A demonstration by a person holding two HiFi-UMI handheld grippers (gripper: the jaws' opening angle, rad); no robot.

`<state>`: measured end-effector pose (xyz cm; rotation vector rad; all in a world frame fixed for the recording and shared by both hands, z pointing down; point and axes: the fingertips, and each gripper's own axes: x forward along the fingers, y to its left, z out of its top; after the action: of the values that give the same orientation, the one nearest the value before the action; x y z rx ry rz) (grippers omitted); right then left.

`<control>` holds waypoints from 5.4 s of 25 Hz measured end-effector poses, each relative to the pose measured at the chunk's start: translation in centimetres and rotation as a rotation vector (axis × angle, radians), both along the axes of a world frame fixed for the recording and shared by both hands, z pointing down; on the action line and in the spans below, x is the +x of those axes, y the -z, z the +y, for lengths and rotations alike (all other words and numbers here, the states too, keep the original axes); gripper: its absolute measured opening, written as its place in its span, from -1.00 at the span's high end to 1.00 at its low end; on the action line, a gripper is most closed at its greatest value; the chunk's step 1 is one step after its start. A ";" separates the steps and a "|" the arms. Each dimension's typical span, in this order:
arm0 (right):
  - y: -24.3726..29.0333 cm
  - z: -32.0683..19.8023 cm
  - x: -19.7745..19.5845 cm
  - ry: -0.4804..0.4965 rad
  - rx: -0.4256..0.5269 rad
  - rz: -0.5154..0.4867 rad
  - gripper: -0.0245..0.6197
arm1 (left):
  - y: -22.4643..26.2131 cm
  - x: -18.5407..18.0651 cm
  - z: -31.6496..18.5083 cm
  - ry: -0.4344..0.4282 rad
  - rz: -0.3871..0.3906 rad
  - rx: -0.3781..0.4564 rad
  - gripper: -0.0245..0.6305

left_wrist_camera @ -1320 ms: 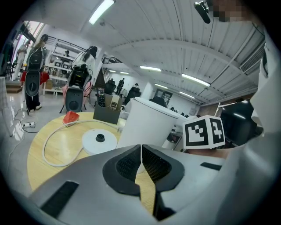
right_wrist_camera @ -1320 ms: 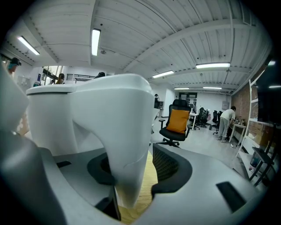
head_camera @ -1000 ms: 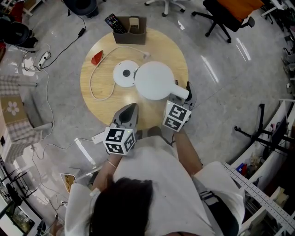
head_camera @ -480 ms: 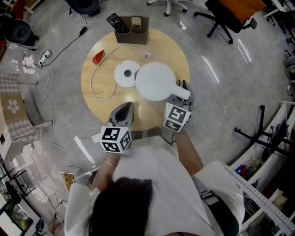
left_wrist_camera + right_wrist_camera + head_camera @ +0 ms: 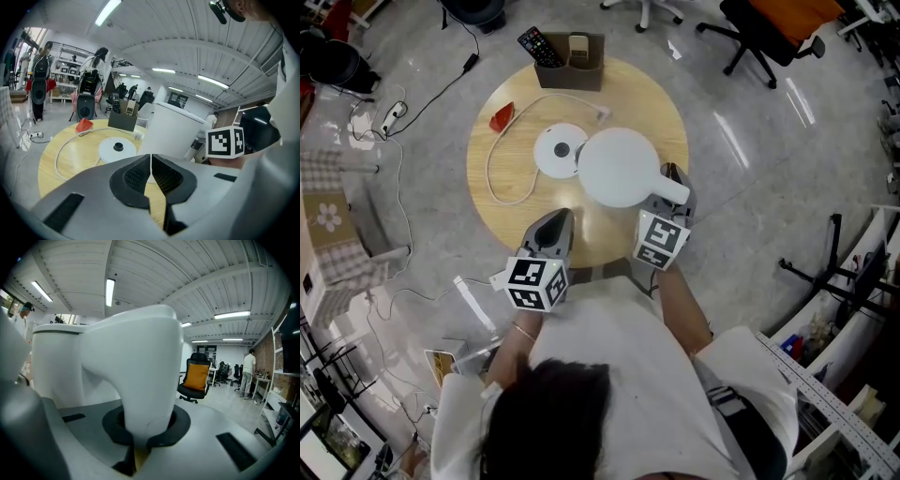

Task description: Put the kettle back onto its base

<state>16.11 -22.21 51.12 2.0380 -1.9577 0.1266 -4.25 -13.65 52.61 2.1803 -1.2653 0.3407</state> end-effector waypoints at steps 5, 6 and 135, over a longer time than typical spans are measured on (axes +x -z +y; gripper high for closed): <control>0.1 0.1 0.0 0.011 0.003 -0.010 0.82 | -0.1 0.1 0.0 -0.009 -0.005 -0.002 0.83; 0.1 0.0 0.1 0.009 0.007 -0.016 0.82 | -0.2 0.1 0.0 -0.011 -0.012 -0.004 0.83; 3.3 -13.2 -12.4 0.132 0.063 -0.158 0.78 | -4.4 -14.1 -4.6 0.306 0.020 -0.147 0.83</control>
<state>3.76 -35.36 47.80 1.9836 -2.2118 0.2043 -18.32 -18.22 56.98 1.8294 -1.4869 0.2762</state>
